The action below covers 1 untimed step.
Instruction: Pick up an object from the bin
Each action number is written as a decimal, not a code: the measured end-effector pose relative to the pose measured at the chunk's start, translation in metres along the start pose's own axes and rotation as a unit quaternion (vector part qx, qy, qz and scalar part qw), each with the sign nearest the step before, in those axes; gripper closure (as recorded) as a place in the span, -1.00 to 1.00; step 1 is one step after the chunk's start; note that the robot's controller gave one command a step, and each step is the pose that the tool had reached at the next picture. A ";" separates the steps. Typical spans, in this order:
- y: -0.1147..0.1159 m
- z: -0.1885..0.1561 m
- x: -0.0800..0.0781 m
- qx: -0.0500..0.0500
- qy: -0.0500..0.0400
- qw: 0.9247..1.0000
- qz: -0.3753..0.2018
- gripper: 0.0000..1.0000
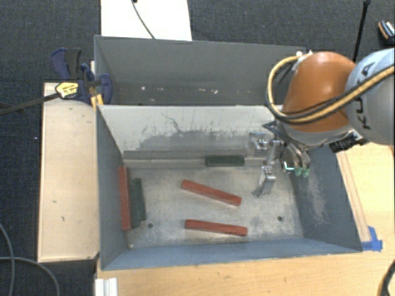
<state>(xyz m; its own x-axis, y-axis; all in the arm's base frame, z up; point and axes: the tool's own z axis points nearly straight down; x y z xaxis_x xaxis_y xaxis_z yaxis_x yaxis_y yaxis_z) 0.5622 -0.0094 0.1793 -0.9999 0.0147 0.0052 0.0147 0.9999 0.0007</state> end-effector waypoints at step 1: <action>0.064 0.113 0.004 -0.001 0.000 0.999 0.046 -1.00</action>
Offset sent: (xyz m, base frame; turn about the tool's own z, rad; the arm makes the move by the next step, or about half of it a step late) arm -0.0013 0.0605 -0.1093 0.0944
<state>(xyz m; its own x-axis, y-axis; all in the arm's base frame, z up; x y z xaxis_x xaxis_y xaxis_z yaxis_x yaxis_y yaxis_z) 0.5590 0.0543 0.0662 -0.9944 0.1057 0.0058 0.1057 0.9944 0.0021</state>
